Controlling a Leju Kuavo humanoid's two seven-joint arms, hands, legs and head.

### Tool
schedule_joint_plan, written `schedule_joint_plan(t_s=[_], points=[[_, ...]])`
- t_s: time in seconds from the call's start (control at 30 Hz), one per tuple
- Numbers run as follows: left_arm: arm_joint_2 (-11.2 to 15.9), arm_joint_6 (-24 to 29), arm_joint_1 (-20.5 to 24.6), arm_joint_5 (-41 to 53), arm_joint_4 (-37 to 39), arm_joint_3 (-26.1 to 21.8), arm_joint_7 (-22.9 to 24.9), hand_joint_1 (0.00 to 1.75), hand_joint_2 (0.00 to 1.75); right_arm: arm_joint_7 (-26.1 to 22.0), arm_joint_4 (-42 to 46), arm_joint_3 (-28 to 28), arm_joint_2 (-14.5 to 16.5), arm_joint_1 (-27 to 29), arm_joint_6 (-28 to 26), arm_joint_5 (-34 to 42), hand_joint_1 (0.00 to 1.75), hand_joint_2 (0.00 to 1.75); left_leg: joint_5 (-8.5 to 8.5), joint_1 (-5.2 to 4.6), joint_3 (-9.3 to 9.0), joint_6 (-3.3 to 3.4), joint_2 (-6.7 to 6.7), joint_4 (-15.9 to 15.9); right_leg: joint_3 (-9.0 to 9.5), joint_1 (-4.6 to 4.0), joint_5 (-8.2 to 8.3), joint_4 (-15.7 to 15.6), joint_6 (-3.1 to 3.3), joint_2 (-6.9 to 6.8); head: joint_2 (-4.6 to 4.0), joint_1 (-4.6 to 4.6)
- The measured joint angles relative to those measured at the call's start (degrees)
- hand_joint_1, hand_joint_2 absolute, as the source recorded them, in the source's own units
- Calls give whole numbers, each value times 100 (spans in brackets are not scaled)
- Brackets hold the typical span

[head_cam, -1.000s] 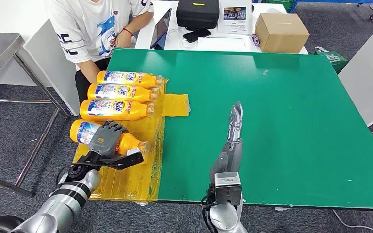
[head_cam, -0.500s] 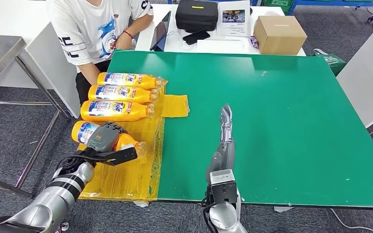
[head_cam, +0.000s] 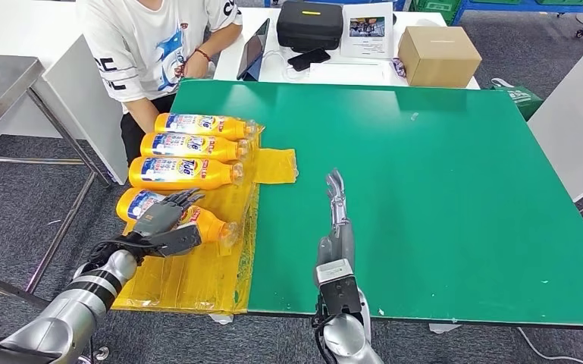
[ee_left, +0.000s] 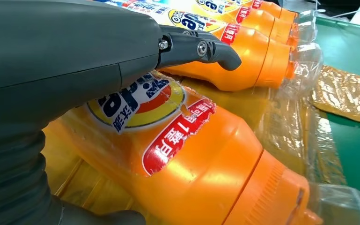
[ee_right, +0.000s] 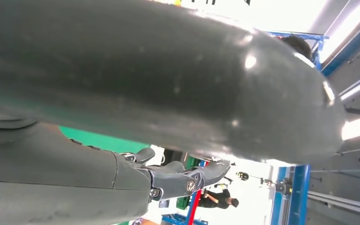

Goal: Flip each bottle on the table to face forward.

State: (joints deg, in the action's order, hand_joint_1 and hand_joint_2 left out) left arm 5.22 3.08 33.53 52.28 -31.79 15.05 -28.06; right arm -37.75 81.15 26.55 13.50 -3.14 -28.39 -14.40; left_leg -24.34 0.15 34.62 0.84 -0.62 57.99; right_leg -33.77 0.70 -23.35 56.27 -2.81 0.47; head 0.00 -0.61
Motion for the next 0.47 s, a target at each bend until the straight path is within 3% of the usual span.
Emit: schedule_joint_plan(t_s=[0.3,0.43,0.47], points=[[145,-910,-237,-1212,-197,-37,-768,0,175,-2,-267,-9,27,-99,122,25,0,0,0,0,-18,0,2,0,16,0,0,0,0,0,0,1],[139,-1217,-612,-2018,-680,-188,-1019,0,0,-10,-364,-10,42,-123,183,41,0,0,0,0,-11,0,3,0,6,0,0,0,0,0,0,-1],[134,-1233,-663,-2110,-750,-210,-1028,0,0,-11,-374,-11,44,-125,189,41,0,0,0,0,-10,0,4,0,4,0,0,0,0,0,0,-1]])
